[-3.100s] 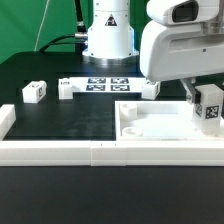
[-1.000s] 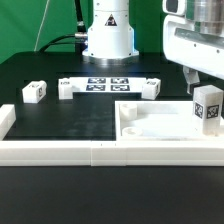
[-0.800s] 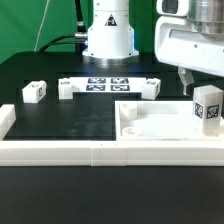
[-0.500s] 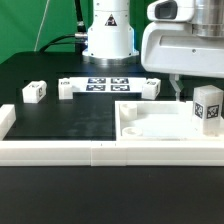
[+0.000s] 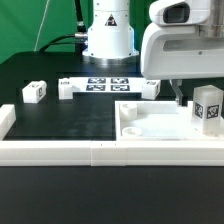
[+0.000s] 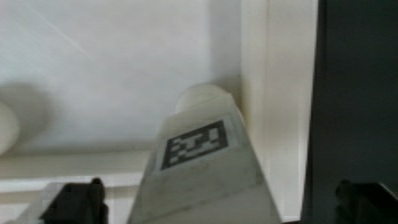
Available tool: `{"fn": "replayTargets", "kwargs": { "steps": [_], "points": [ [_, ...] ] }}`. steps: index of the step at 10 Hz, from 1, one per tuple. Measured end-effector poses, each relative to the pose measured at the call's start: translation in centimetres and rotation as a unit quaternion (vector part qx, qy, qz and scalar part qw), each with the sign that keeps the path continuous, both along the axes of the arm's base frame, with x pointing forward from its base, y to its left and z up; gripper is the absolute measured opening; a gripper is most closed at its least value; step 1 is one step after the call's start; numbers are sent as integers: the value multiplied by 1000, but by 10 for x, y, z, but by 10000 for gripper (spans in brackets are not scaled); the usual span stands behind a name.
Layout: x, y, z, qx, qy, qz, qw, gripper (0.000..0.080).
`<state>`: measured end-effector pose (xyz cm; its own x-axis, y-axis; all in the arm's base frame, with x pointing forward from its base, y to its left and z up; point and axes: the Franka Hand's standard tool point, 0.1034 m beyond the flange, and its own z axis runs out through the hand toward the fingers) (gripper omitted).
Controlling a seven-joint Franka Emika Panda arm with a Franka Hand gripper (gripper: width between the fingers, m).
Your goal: Assemble one leg
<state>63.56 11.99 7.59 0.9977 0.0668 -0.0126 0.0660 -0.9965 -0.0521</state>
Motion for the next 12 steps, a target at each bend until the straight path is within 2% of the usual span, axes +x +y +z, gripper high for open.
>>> {"fn": "replayTargets", "kwargs": {
  "steps": [2, 3, 4, 5, 6, 9, 12],
  "points": [
    [0, -1, 0, 0, -4, 71, 997, 649],
    [0, -1, 0, 0, -3, 65, 998, 537],
    [0, -1, 0, 0, -3, 65, 998, 383],
    [0, -1, 0, 0, -3, 65, 998, 383],
    [0, -1, 0, 0, -3, 65, 998, 291],
    [0, -2, -1, 0, -2, 49, 999, 291],
    [0, -2, -1, 3, 9, -143, 990, 291]
  ]
}}
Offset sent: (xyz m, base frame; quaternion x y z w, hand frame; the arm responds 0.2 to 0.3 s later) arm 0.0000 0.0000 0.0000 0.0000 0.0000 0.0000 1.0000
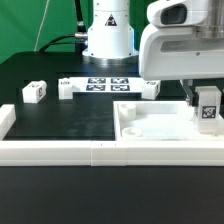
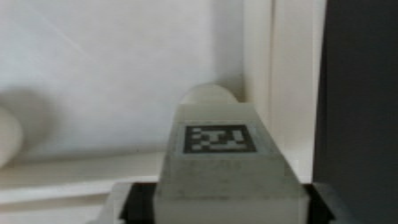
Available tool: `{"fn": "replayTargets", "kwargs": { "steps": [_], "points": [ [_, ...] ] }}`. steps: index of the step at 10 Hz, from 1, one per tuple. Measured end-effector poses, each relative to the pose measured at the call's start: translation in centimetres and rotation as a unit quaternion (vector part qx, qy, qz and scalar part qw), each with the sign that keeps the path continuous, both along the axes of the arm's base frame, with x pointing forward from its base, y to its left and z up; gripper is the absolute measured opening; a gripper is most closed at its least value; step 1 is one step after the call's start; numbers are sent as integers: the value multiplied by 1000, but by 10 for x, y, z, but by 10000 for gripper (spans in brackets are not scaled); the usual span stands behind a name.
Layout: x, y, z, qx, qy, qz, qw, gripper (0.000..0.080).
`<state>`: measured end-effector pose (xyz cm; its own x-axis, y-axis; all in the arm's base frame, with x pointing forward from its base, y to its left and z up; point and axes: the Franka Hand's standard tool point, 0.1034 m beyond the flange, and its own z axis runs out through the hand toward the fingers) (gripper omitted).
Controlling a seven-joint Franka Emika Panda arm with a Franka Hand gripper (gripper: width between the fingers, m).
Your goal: Assemble one leg
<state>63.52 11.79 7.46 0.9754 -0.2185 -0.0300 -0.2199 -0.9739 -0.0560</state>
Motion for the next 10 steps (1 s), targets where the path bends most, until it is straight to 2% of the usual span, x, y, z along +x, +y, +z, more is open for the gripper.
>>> {"fn": "replayTargets", "kwargs": {
  "steps": [2, 3, 6, 8, 10],
  "points": [
    [0, 0, 0, -2, 5, -88, 996, 291],
    [1, 0, 0, 2, 5, -170, 985, 291],
    [1, 0, -1, 1, 10, -341, 940, 291],
    [1, 0, -1, 2, 13, -392, 920, 291],
    [1, 0, -1, 3, 20, -470, 882, 291]
  ]
}}
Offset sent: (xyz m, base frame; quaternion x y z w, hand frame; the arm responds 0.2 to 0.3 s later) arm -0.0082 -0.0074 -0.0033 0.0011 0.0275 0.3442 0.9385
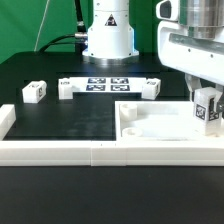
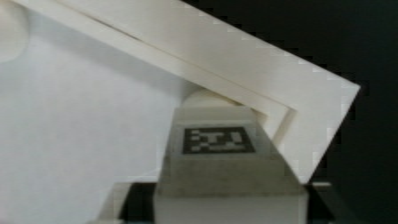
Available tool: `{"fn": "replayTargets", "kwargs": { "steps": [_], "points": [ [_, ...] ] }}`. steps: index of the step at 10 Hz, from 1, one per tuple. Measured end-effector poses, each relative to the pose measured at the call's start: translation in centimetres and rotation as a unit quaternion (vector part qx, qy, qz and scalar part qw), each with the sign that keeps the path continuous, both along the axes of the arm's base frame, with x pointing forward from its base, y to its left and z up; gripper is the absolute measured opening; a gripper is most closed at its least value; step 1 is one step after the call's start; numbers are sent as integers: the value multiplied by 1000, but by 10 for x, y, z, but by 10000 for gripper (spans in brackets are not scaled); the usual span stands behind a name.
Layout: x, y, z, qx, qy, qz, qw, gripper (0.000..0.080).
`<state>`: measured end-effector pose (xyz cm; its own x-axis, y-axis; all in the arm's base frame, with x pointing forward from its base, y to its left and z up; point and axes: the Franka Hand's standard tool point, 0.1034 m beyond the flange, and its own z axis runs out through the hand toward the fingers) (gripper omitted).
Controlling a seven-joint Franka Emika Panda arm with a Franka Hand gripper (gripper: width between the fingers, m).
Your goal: Assemble one leg
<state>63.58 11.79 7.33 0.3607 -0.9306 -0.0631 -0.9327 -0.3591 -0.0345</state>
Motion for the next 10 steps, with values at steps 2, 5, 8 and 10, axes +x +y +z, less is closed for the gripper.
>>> {"fn": "replayTargets", "kwargs": {
  "steps": [2, 5, 8, 10],
  "points": [
    [0, 2, 0, 4, 6, -76, 997, 292],
    [-1, 2, -1, 5, 7, -90, 996, 382],
    [-1, 3, -1, 5, 3, -27, 1000, 631],
    [-2, 4, -1, 3, -4, 96, 995, 644]
  ]
}}
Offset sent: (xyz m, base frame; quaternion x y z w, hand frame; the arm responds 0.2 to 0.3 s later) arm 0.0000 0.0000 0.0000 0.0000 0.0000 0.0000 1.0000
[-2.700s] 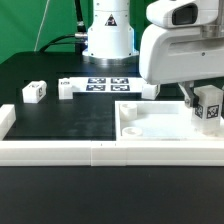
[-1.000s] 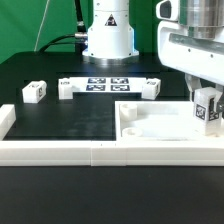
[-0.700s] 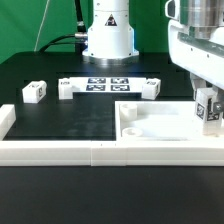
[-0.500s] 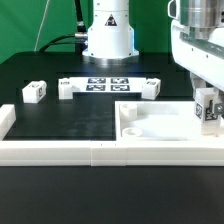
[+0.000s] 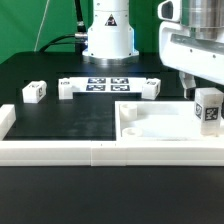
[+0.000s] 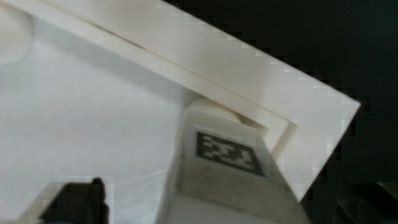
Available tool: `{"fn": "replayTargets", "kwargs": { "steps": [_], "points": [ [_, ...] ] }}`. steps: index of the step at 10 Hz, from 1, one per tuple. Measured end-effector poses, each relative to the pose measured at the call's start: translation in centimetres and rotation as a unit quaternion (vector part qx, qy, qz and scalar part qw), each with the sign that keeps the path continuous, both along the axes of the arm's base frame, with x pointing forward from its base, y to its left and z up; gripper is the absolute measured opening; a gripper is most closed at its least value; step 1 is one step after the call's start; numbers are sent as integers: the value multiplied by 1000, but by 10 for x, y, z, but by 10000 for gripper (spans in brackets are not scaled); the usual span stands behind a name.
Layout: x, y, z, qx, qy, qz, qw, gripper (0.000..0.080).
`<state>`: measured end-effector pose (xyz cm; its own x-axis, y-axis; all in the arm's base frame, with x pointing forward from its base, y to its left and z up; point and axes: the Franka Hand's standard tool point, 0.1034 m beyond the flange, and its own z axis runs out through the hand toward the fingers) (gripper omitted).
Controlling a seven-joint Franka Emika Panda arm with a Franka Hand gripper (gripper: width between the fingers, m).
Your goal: Assemble one leg
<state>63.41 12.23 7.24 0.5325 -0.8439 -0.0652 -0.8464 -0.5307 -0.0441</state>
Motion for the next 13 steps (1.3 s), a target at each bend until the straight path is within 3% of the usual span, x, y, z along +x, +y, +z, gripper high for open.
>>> {"fn": "replayTargets", "kwargs": {
  "steps": [4, 11, 13],
  "points": [
    [0, 0, -1, -1, -17, 215, 976, 648],
    [0, -2, -1, -2, -37, 472, 881, 648],
    [0, -2, -1, -2, -36, 468, 883, 388]
  ]
}}
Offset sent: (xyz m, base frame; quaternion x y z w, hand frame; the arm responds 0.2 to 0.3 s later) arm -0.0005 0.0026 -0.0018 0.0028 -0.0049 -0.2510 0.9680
